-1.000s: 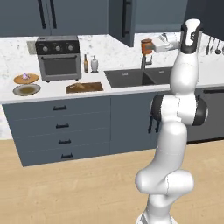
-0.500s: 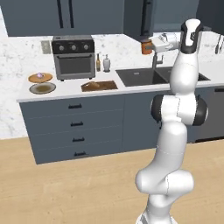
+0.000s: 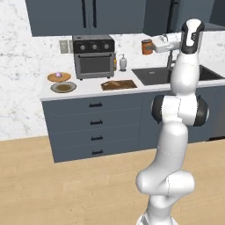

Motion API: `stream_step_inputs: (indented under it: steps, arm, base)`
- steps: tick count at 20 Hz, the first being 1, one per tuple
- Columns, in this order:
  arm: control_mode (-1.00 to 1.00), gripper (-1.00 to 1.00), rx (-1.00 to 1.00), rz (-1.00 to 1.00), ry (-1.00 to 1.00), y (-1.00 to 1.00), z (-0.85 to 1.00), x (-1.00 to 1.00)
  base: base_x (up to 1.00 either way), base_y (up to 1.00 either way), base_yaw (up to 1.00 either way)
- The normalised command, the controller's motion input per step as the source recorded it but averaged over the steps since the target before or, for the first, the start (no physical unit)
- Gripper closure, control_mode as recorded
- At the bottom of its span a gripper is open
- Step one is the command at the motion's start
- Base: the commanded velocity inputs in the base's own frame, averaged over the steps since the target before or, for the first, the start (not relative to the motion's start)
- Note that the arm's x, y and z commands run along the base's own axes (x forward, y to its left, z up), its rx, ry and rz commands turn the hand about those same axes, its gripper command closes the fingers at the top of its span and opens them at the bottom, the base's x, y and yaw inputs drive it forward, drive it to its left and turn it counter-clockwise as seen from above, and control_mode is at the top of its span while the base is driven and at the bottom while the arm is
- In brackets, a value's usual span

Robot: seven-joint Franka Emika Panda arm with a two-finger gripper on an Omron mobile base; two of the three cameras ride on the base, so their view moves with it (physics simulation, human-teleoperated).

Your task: From the different types of pastries on the counter, select a croissant and place it on the cutting board. Then retrieve a jar of jam from the cabinet and place it alongside the croissant on the cutting board.

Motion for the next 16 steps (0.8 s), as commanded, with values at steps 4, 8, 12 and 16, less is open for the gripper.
stream_step_inputs:
  steps: [4,8,12,16]
  arm:
    - [1.00,1.00,0.00,0.00,0.00,0.00,0.00,0.00]
    - [1.00,1.00,0.00,0.00,0.00,0.00,0.00,0.00]
    - [1.00,1.00,0.00,0.00,0.00,0.00,0.00,0.00]
    - [1.00,1.00,0.00,0.00,0.00,0.00,0.00,0.00]
  base:
    - [0.16,0.65,-0.03]
    - [0.39,0.35,-0.01]
    - [0.51,0.15,0.00]
    - [0.31,0.06,0.00]
